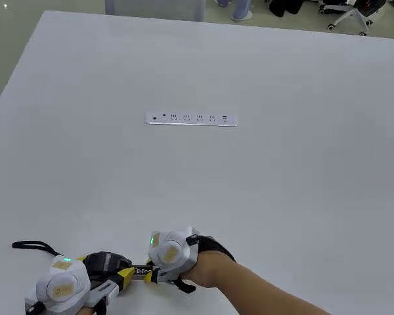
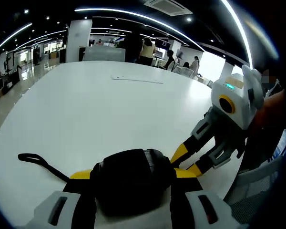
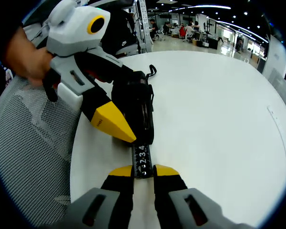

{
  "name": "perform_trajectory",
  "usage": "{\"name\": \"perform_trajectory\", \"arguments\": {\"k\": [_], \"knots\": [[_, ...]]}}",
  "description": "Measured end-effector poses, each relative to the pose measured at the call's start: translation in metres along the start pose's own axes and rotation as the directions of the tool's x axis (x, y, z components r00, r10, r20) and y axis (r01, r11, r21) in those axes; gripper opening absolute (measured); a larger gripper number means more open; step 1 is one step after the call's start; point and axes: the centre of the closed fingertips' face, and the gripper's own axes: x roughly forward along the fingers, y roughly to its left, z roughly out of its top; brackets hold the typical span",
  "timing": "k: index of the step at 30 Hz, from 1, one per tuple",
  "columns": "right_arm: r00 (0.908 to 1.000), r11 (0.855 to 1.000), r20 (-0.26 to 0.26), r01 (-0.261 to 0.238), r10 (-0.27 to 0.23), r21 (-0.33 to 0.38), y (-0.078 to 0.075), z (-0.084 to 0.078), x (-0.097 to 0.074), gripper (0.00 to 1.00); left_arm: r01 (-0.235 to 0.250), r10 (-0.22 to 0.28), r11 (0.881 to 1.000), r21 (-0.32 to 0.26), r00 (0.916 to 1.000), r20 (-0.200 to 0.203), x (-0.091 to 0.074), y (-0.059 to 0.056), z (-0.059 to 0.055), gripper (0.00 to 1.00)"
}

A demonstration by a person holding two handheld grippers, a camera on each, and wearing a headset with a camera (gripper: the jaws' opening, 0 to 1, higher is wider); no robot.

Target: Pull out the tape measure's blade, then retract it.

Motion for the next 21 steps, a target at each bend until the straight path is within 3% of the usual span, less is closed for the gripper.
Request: {"name": "perform_trajectory", "arguments": {"k": [5, 21], "knots": [[1.0, 1.0, 0.0, -0.002, 0.002, -0.011, -0.001, -0.0003, 0.0007, 0.14, 0.023, -0.023, 0.999, -0.03, 0.9997, -0.008, -0.0001, 0.0014, 0.0, 0.58], [1.0, 1.0, 0.001, 0.002, -0.002, 0.001, -0.0007, 0.0037, 0.0033, 0.14, 0.014, -0.014, 0.999, -0.029, 0.9999, -0.01, 0.001, 0.0002, 0.0002, 0.58]]}}
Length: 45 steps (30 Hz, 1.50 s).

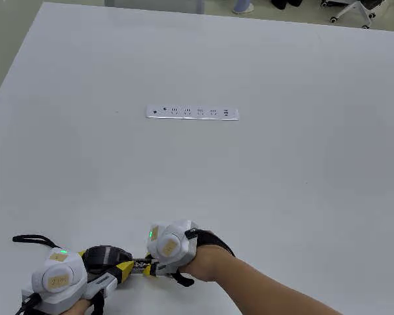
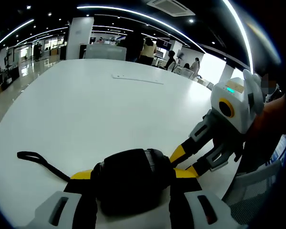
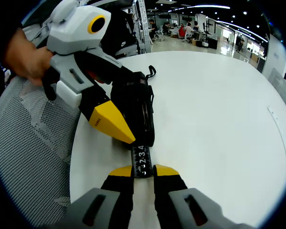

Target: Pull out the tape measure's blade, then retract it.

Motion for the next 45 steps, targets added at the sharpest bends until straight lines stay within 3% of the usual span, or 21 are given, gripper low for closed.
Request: {"name": "perform_trajectory", "arguments": {"k": [9, 20, 28, 39, 45], "knots": [[0.9996, 1.0, 0.026, -0.005, 0.005, -0.024, 0.004, 0.021, 0.015, 0.14, 0.013, -0.013, 1.0, 0.0, 0.9999, -0.003, 0.0, 0.0, -0.001, 0.58], [0.9996, 1.0, 0.021, -0.018, 0.018, -0.017, 0.004, 0.019, 0.014, 0.15, 0.012, -0.012, 1.0, 0.002, 0.9999, -0.006, -0.001, 0.0, 0.0, 0.58], [0.9987, 0.999, 0.05, -0.008, 0.011, -0.054, 0.005, 0.017, 0.012, 0.15, 0.01, -0.01, 1.0, 0.005, 0.9999, -0.011, -0.001, 0.0, -0.001, 0.58], [0.9996, 0.992, 0.017, -0.02, 0.023, -0.124, 0.007, 0.02, 0.012, 0.14, 0.012, -0.012, 1.0, 0.002, 0.9998, -0.015, -0.001, 0.0, -0.001, 0.58], [0.9998, 0.997, 0.017, -0.009, 0.011, -0.082, 0.006, 0.02, 0.014, 0.14, 0.012, -0.012, 1.0, -0.001, 0.9996, -0.025, -0.002, -0.001, -0.001, 0.59]]}}
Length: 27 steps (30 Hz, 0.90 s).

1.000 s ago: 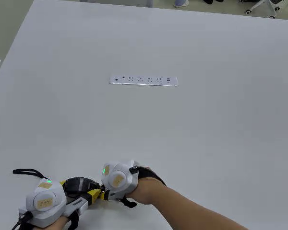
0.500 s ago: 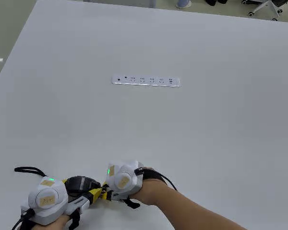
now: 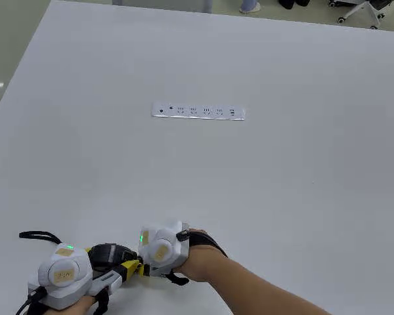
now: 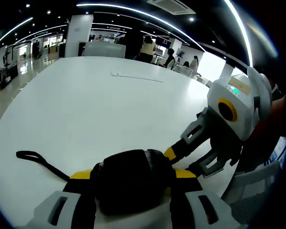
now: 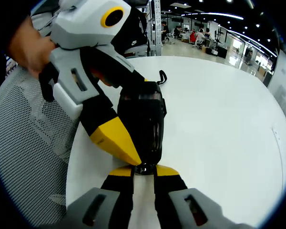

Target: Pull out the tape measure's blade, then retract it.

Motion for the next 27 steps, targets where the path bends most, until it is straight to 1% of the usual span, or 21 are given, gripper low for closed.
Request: {"name": "perform_trajectory", "arguments": {"k": [3, 5, 6, 7, 8, 9, 10, 11, 13, 14, 15, 16, 18, 19, 20, 21, 22, 23, 24, 25, 27], "knots": [[0.9998, 1.0, -0.001, 0.018, -0.018, 0.023, -0.001, 0.001, -0.001, 0.15, -0.011, 0.011, 1.0, 0.002, 0.9998, 0.016, 0.0, 0.0, 0.0, 0.61], [0.9995, 0.999, -0.009, 0.032, -0.031, 0.024, 0.001, 0.0, -0.001, 0.16, -0.008, 0.008, 1.0, 0.005, 0.9999, 0.013, 0.0, 0.0, 0.0, 0.61], [0.9974, 0.997, -0.015, 0.071, -0.07, 0.012, -0.004, -0.001, -0.001, 0.18, -0.007, 0.007, 1.0, 0.009, 1.0, 0.0, -0.001, 0.0, 0.0, 0.61], [0.9971, 0.997, -0.018, 0.074, -0.074, 0.013, -0.004, -0.002, -0.001, 0.24, -0.008, 0.008, 1.0, 0.018, 1.0, -0.003, -0.002, 0.0, 0.002, 0.61], [0.9974, 0.997, -0.007, 0.072, -0.072, 0.031, -0.002, -0.001, -0.002, 0.31, -0.007, 0.006, 0.998, 0.058, 1.0, 0.004, -0.004, 0.0, 0.006, 0.61], [0.997, 0.996, 0.01, 0.075, -0.076, 0.056, -0.001, 0.0, -0.005, 0.37, -0.014, 0.01, 0.993, 0.117, 0.9994, 0.033, -0.007, 0.001, 0.014, 0.61], [0.9958, 0.994, 0.018, 0.089, -0.09, 0.057, -0.004, -0.001, -0.009, 0.41, -0.025, 0.016, 0.989, 0.149, 0.9978, 0.065, -0.009, 0.002, 0.022, 0.65], [0.9934, 0.993, 0.033, 0.108, -0.11, 0.054, -0.006, -0.001, -0.013, 0.43, -0.013, 0.0, 0.987, 0.158, 0.9963, 0.086, -0.011, -0.001, 0.028, 0.75], [0.9907, 0.99, 0.057, 0.119, -0.123, 0.079, -0.006, -0.003, -0.027, 0.44, 0.045, -0.058, 0.989, 0.143, 0.9943, 0.089, -0.017, -0.006, 0.034, 0.9], [0.9877, 0.985, 0.072, 0.13, -0.138, 0.111, -0.007, -0.006, -0.036, 0.45, 0.077, -0.091, 0.986, 0.148, 0.9918, 0.089, -0.021, -0.008, 0.036, 0.97], [0.9857, 0.982, 0.077, 0.14, -0.15, 0.124, -0.009, -0.007, -0.04, 0.47, 0.09, -0.108, 0.982, 0.165, 0.9884, 0.106, -0.022, -0.009, 0.04, 1.0], [0.976, 0.968, 0.095, 0.177, -0.196, 0.178, -0.014, -0.013, -0.055, 0.51, 0.125, -0.154, 0.969, 0.213, 0.98, 0.125, -0.03, -0.012, 0.043, 1.0], [0.9527, 0.929, 0.139, 0.22, -0.27, 0.299, -0.022, -0.014, -0.075, 0.58, 0.152, -0.184, 0.942, 0.298, 0.9795, 0.082, -0.034, -0.012, 0.035, 1.0], [0.935, 0.91, 0.192, 0.218, -0.298, 0.354, -0.023, -0.012, -0.088, 0.64, 0.158, -0.194, 0.934, 0.32, 0.9774, 0.083, -0.038, -0.012, 0.035, 1.0], [0.9285, 0.901, 0.2, 0.224, -0.313, 0.371, -0.022, -0.014, -0.097, 0.68, 0.161, -0.197, 0.937, 0.31, 0.9763, 0.09, -0.041, -0.011, 0.034, 1.0], [0.9294, 0.9, 0.19, 0.232, -0.317, 0.369, -0.02, -0.019, -0.104, 0.73, 0.162, -0.198, 0.939, 0.302, 0.976, 0.091, -0.044, -0.009, 0.033, 1.0], [0.922, 0.894, 0.181, 0.26, -0.342, 0.364, -0.02, -0.026, -0.116, 0.77, 0.163, -0.196, 0.945, 0.284, 0.9764, 0.091, -0.048, -0.006, 0.033, 1.0], [0.9148, 0.894, 0.19, 0.275, -0.356, 0.354, -0.018, -0.029, -0.124, 0.78, 0.161, -0.192, 0.95, 0.269, 0.9768, 0.094, -0.05, -0.002, 0.033, 1.0], [0.9068, 0.889, 0.19, 0.296, -0.376, 0.349, -0.016, -0.035, -0.137, 0.78, 0.164, -0.198, 0.953, 0.254, 0.9738, 0.113, -0.054, 0.0, 0.035, 1.0], [0.9007, 0.883, 0.189, 0.308, -0.391, 0.355, -0.014, -0.04, -0.145, 0.8, 0.158, -0.193, 0.955, 0.253, 0.9737, 0.12, -0.058, 0.003, 0.037, 1.0], [0.8812, 0.864, 0.203, 0.332, -0.427, 0.378, -0.01, -0.051, -0.168, 0.81, 0.16, -0.198, 0.956, 0.245, 0.9707, 0.137, -0.068, 0.008, 0.039, 1.0]]}}
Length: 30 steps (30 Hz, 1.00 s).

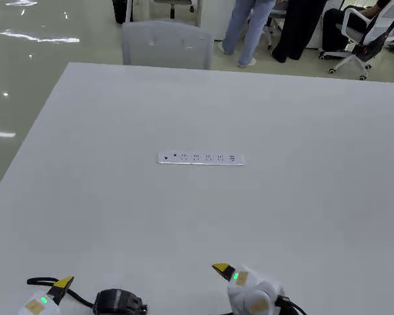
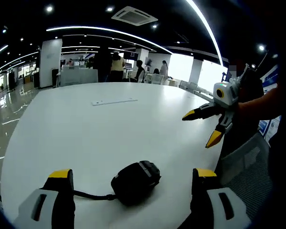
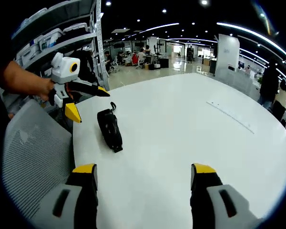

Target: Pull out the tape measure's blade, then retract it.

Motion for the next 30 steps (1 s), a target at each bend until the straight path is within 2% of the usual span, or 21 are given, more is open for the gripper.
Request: {"name": "perform_trajectory", "arguments": {"k": [3, 7, 9, 12, 13, 15, 20, 23, 26, 28, 30], "knots": [[0.9988, 0.998, 0.004, 0.049, -0.049, 0.039, -0.012, -0.014, -0.029, 0.88, 0.003, -0.003, 1.0, -0.019, 1.0, 0.008, -0.014, 0.003, 0.003, 1.0], [0.9972, 0.994, 0.019, 0.07, -0.072, 0.086, -0.016, -0.036, -0.067, 0.94, -0.003, 0.003, 1.0, 0.005, 0.9998, 0.019, -0.03, 0.017, -0.004, 1.0], [0.9951, 0.992, 0.022, 0.094, -0.096, 0.085, -0.017, -0.046, -0.083, 0.96, 0.001, -0.002, 1.0, 0.023, 0.9997, 0.023, -0.039, 0.015, 0.0, 1.0], [0.9915, 0.987, 0.02, 0.126, -0.128, 0.104, -0.022, -0.059, -0.098, 0.97, -0.001, 0.0, 1.0, 0.029, 0.9998, 0.02, -0.047, 0.019, -0.002, 1.0], [0.9868, 0.979, 0.025, 0.155, -0.16, 0.132, -0.026, -0.064, -0.109, 0.98, 0.004, -0.005, 1.0, 0.022, 0.9996, 0.029, -0.053, 0.018, 0.0, 1.0], [0.9807, 0.969, 0.023, 0.188, -0.194, 0.157, -0.031, -0.075, -0.121, 0.99, -0.007, 0.007, 1.0, 0.003, 0.9994, 0.035, -0.057, 0.02, -0.002, 1.0], [0.9812, 0.968, 0.017, 0.187, -0.192, 0.169, -0.026, -0.095, -0.14, 1.0, -0.035, 0.035, 0.999, 0.011, 0.9992, 0.018, -0.064, 0.02, -0.015, 1.0], [0.9804, 0.968, 0.01, 0.193, -0.197, 0.158, -0.024, -0.1, -0.148, 1.0, -0.031, 0.03, 0.997, 0.064, 0.9994, 0.018, -0.069, 0.013, -0.014, 1.0], [0.9771, 0.967, 0.017, 0.207, -0.212, 0.148, -0.025, -0.098, -0.157, 1.0, -0.02, 0.019, 0.998, 0.059, 0.9997, 0.016, -0.072, 0.012, -0.017, 1.0], [0.9737, 0.964, 0.033, 0.218, -0.225, 0.153, -0.026, -0.095, -0.161, 1.0, -0.028, 0.027, 0.998, 0.06, 0.9995, 0.017, -0.074, 0.015, -0.016, 1.0], [0.9729, 0.962, 0.03, 0.222, -0.229, 0.16, -0.026, -0.1, -0.161, 1.0, -0.029, 0.027, 0.998, 0.058, 0.9989, 0.038, -0.075, 0.019, -0.011, 1.0]]}}
